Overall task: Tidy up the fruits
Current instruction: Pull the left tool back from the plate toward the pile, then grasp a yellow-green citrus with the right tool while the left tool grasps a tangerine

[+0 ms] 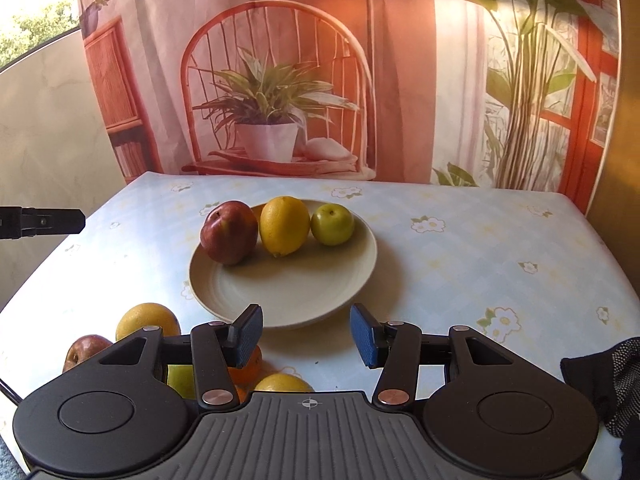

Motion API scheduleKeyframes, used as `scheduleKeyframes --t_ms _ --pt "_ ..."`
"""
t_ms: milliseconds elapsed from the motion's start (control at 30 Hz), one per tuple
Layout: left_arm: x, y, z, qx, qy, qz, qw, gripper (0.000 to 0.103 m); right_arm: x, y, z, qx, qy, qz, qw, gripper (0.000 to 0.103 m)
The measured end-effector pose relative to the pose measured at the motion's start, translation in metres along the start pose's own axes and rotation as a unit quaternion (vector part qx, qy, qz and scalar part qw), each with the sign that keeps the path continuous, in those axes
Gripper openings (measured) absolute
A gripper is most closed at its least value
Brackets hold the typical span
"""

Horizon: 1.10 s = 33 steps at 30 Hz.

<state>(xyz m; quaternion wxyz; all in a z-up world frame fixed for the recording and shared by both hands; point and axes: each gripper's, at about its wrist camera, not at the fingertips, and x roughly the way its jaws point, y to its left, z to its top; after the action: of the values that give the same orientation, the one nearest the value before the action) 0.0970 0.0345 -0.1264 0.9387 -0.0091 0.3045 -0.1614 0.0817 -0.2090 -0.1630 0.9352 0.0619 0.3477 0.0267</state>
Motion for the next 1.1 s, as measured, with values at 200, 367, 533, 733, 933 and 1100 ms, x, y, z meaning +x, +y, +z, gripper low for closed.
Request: scheduleKeyframes --t_ms 200,367,533,733,933,1100 --pt "-0.002 0.009 -0.012 -0.009 0.018 -0.001 0.9998 0.042 0.002 0.002 -0.009 0.004 0.013 0.007 1.0 0.046" --pt "0.001 0.01 -0.018 -0.013 0.032 -0.001 0.9994 0.042 0.005 0.001 -0.015 0.007 0.03 0.008 1.0 0.046" --pt "0.005 0.005 -0.02 -0.006 0.037 -0.006 0.9993 0.042 0.006 0.0 -0.018 0.008 0.038 0.013 0.999 0.046" --pt "0.006 -0.001 -0.023 -0.001 0.044 -0.017 0.9989 0.042 0.009 0.001 -0.023 0.005 0.054 0.018 0.998 0.045" --pt "0.011 -0.01 -0.025 0.011 0.051 -0.028 0.9982 0.042 0.016 0.0 -0.03 0.008 0.071 0.03 0.997 0.042" --pt "0.015 -0.016 -0.027 0.02 0.059 -0.033 0.9975 0.042 0.02 -0.004 -0.033 0.019 0.076 0.041 0.996 0.042"
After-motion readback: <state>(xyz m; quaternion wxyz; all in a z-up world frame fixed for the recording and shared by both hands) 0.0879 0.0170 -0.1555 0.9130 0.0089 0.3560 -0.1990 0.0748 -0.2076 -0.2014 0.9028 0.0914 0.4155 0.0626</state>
